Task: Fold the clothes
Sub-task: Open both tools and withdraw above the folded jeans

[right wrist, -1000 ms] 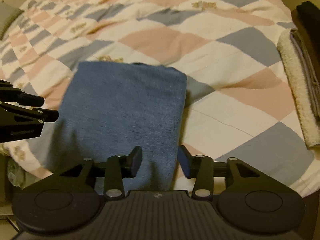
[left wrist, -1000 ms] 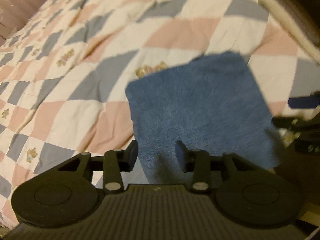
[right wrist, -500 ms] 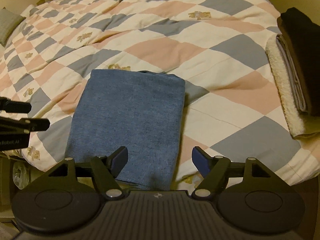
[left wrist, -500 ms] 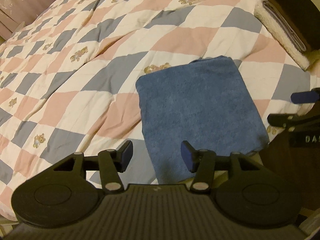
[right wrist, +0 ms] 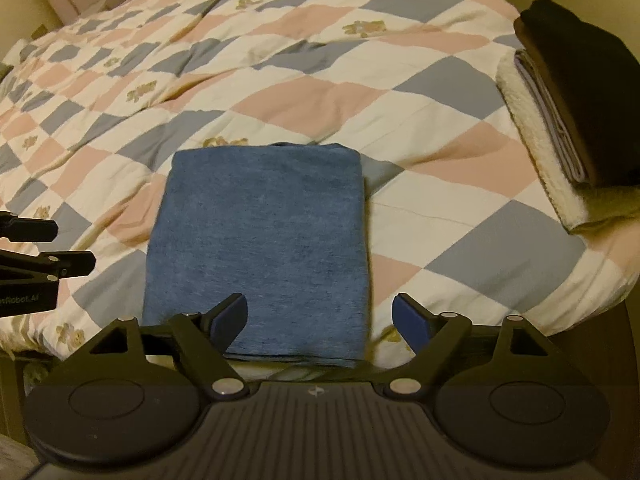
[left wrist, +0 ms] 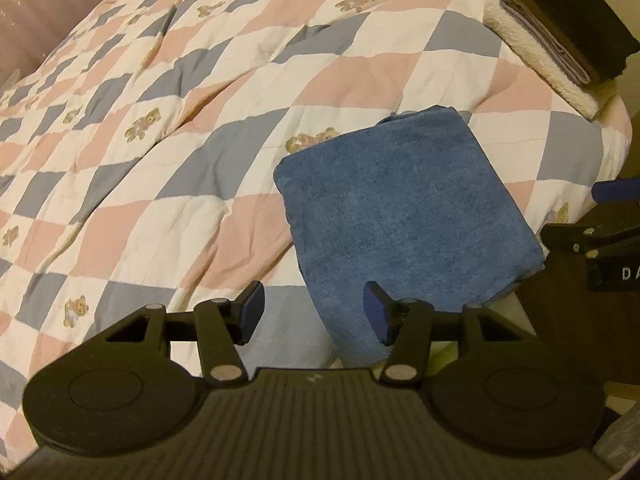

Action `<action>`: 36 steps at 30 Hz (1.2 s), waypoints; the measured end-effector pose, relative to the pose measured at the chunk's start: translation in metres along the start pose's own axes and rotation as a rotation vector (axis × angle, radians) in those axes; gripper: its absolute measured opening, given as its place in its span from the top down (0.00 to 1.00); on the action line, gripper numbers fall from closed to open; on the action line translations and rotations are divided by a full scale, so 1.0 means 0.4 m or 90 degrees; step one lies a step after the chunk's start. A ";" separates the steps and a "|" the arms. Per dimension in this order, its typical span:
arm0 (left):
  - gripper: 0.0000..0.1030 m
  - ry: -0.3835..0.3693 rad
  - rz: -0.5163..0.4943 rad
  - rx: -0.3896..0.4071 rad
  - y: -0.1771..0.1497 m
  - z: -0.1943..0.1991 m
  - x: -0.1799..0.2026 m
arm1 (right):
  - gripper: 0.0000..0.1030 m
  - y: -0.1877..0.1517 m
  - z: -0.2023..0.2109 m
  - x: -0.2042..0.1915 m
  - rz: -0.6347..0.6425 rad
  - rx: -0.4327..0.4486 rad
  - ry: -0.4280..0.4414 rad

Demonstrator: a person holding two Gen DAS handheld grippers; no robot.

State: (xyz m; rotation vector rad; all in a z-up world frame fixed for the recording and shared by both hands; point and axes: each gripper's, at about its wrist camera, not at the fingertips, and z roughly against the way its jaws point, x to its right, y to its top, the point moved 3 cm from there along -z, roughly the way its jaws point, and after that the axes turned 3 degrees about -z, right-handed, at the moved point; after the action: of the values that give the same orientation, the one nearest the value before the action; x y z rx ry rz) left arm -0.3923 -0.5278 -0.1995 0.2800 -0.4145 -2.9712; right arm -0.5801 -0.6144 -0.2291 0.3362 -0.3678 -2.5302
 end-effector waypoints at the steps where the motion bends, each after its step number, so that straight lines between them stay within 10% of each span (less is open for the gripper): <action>1: 0.51 0.000 -0.001 0.000 -0.001 0.001 -0.001 | 0.20 -0.003 0.001 -0.007 -0.004 0.004 0.000; 36: 0.37 0.091 0.202 0.050 -0.219 0.290 0.324 | 0.10 -0.194 0.271 0.139 0.182 0.069 0.070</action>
State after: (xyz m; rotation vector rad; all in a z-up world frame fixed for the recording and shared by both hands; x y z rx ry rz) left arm -0.5507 -0.4338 -0.1359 0.3924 -0.5068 -2.6106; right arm -0.6971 -0.5620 -0.1626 0.4292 -0.4758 -2.2075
